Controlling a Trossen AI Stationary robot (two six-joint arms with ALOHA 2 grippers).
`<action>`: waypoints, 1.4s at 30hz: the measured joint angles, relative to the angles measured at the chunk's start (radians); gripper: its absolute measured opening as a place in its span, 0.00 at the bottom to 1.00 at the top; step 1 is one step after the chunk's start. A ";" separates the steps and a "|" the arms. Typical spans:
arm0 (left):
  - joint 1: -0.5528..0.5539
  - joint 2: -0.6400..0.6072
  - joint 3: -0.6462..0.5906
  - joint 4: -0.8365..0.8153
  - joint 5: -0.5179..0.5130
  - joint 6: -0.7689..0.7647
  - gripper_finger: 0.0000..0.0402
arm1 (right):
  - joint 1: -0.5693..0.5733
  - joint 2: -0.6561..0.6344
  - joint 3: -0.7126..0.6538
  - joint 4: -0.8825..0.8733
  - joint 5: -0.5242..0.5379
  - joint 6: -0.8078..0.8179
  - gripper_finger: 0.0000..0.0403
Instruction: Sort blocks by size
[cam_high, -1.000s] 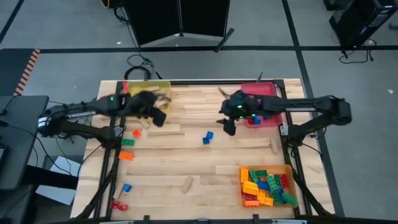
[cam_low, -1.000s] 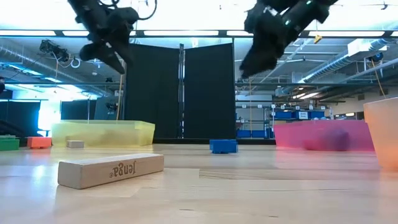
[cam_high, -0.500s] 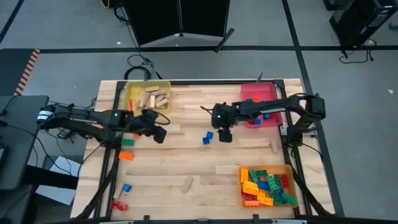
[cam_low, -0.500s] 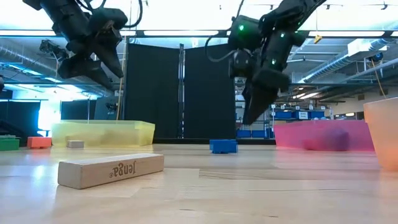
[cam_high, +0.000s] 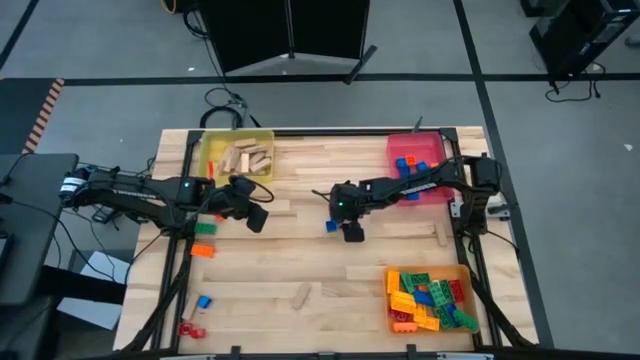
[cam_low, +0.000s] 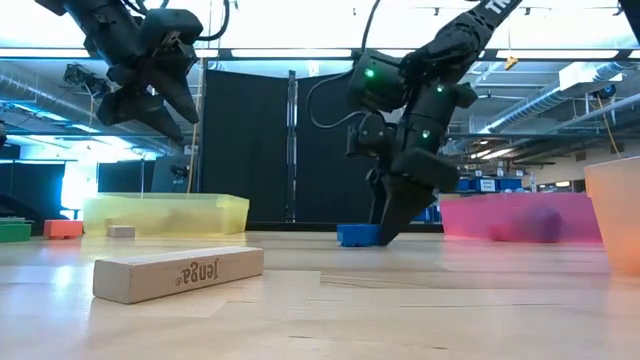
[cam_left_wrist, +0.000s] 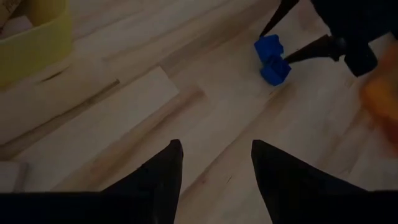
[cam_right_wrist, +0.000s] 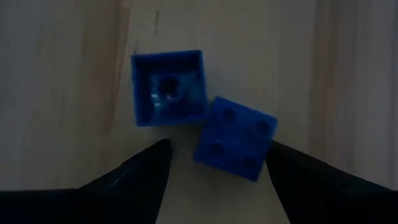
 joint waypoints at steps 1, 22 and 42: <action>0.000 0.000 0.000 0.000 0.000 0.007 0.50 | 0.002 0.002 0.000 0.011 0.000 0.006 0.68; 0.001 0.000 0.000 0.004 -0.010 0.130 0.50 | -0.026 -0.080 -0.001 -0.031 0.046 0.286 0.38; 0.001 0.000 0.000 0.114 -0.010 0.129 0.50 | -0.431 -0.882 -0.423 -0.440 0.304 0.941 0.38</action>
